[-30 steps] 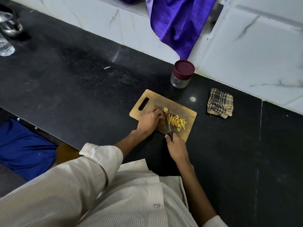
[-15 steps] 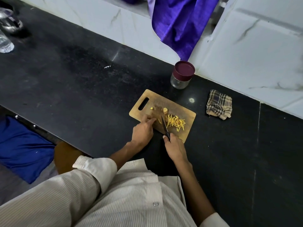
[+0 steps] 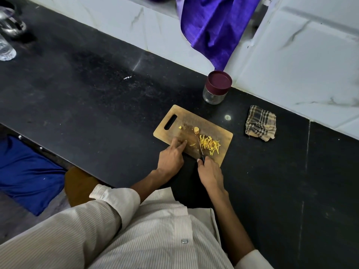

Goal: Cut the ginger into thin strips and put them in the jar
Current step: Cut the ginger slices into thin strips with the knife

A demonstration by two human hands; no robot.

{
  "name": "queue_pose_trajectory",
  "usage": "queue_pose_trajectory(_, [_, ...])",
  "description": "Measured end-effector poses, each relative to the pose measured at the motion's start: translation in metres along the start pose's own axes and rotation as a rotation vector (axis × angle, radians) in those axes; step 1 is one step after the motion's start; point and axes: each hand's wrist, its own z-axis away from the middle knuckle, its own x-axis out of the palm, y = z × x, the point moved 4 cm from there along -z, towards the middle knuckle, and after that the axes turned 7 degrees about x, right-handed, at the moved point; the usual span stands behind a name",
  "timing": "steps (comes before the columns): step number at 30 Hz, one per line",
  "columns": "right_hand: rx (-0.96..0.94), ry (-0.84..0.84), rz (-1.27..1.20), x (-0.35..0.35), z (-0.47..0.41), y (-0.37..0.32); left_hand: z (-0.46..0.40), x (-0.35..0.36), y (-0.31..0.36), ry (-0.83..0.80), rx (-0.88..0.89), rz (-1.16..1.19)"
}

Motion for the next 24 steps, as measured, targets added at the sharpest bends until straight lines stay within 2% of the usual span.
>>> queue_pose_trajectory(6, [-0.091,-0.054,0.005,0.01,0.006,-0.009,-0.011,-0.015,-0.007,0.02,-0.028,0.098])
queue_pose_trajectory(11, [0.009,-0.022,-0.038,0.004,0.006,0.001,-0.034,-0.031,-0.018,0.146,-0.106,0.109])
queue_pose_trajectory(14, [0.032,-0.021,-0.073,-0.004,0.005,0.006,-0.053,-0.034,-0.022,0.119,-0.148,0.053])
queue_pose_trajectory(20, [0.009,-0.038,-0.115,-0.003,0.008,0.005,-0.065,-0.027,-0.019,0.074,-0.127,-0.007])
queue_pose_trajectory(24, [0.012,-0.016,-0.156,-0.007,0.008,0.007,-0.058,-0.019,-0.005,0.106,-0.058,0.063])
